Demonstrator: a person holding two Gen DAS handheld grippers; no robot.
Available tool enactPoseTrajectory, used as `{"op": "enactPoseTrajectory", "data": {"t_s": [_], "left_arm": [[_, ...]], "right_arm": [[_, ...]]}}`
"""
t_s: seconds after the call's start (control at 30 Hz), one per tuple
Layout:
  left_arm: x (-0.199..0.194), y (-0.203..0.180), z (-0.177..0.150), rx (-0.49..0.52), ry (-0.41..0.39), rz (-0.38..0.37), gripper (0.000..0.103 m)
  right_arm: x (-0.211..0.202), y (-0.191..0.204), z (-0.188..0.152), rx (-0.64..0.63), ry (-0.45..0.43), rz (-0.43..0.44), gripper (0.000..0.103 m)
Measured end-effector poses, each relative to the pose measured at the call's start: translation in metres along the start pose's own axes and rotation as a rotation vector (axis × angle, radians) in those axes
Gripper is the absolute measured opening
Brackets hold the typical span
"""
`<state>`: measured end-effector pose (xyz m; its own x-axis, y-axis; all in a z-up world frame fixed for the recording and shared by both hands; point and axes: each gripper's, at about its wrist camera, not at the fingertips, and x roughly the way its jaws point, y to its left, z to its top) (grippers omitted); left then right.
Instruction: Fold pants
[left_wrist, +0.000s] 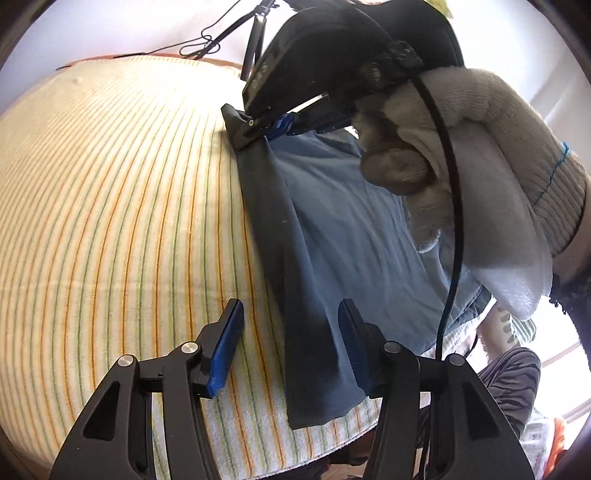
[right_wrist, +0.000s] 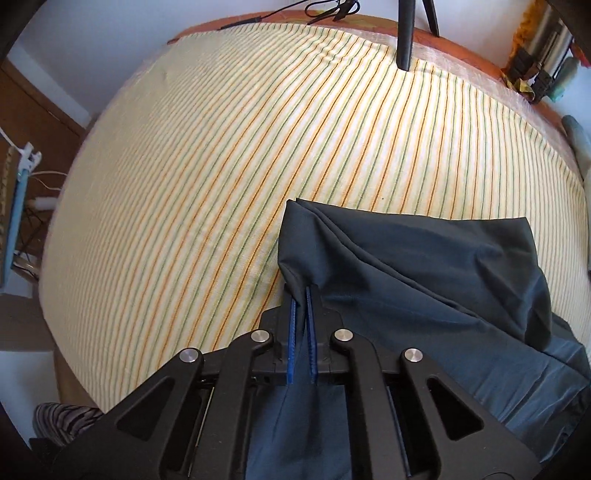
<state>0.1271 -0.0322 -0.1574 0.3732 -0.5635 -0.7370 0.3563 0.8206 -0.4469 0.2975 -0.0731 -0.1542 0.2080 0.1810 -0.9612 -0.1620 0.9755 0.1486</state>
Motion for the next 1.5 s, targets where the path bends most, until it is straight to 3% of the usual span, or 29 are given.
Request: {"op": "enactPoseTrajectory", "data": {"t_s": [0.1,0.17,0.2,0.23,0.47,0.87,1.1,1.37,1.5], "left_arm": [[-0.001,-0.007,-0.002,0.023,-0.003,-0.025,0.049],[0.001,-0.013,-0.004,0.049,-0.005,-0.041,0.030],[0.003,-0.017,-0.004,0.063,-0.002,-0.041,0.013],[0.002,-0.021,-0.004,0.075,-0.015,-0.036,0.008],[-0.014,-0.056,0.003,0.170,-0.110,-0.085,0.006],[-0.003,-0.125,0.023,0.277,-0.119,-0.235,0.006],[0.021,-0.160,0.033,0.328,-0.060,-0.317,0.006],[0.042,-0.187,0.038,0.379,0.000,-0.360,0.005],[0.058,-0.201,0.052,0.363,0.027,-0.403,0.005]], "right_arm": [[-0.013,-0.011,-0.004,0.022,-0.037,0.052,0.004],[-0.025,-0.017,-0.009,0.040,-0.060,0.089,0.004],[-0.029,-0.020,-0.010,0.048,-0.068,0.102,0.004],[-0.035,-0.023,-0.013,0.060,-0.081,0.120,0.004],[-0.085,-0.048,-0.033,0.131,-0.189,0.205,0.004],[-0.145,-0.120,-0.062,0.247,-0.351,0.270,0.004],[-0.168,-0.167,-0.090,0.320,-0.452,0.296,0.004],[-0.182,-0.235,-0.136,0.445,-0.553,0.357,0.004],[-0.182,-0.266,-0.156,0.505,-0.590,0.384,0.004]]}}
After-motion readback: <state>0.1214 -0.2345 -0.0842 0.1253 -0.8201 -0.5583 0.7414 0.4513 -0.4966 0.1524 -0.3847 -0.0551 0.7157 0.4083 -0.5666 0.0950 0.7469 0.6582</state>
